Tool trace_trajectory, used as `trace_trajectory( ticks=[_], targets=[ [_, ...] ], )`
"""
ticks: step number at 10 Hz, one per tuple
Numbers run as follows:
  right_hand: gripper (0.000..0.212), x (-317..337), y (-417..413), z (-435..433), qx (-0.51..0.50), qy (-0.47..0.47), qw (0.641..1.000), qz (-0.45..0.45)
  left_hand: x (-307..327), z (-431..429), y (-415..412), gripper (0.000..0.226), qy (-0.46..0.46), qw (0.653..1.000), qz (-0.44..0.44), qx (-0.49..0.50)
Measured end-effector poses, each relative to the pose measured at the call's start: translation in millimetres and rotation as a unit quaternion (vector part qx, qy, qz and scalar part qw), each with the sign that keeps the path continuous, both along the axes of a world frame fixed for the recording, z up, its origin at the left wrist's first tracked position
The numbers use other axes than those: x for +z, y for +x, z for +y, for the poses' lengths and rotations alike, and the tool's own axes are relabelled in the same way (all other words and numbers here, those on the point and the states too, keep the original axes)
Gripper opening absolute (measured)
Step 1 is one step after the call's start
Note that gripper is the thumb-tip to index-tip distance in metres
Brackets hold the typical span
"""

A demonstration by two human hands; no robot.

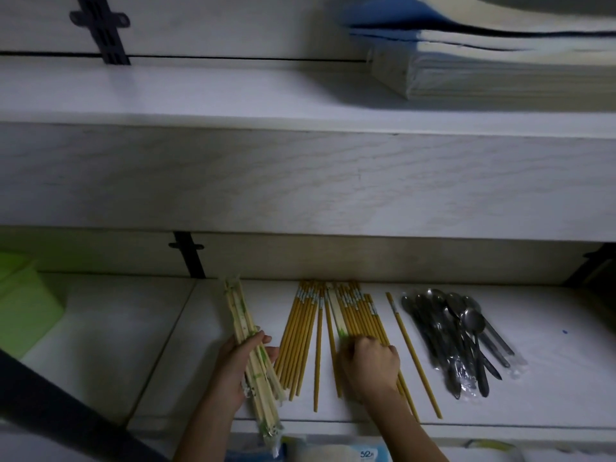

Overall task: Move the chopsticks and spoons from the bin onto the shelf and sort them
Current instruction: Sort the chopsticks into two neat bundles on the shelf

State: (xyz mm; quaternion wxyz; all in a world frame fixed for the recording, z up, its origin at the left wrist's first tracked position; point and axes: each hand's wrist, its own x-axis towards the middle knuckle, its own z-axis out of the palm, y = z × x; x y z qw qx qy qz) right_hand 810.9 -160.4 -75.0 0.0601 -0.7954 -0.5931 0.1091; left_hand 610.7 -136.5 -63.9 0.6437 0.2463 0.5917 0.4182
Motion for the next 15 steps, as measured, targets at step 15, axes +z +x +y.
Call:
trace_trajectory(
  ticks=[15],
  targets=[
    [0.015,73,-148,38,0.196,0.002,0.749,0.633,30,-15,-33,0.052,0.206,0.959,0.197,0.011]
  ],
)
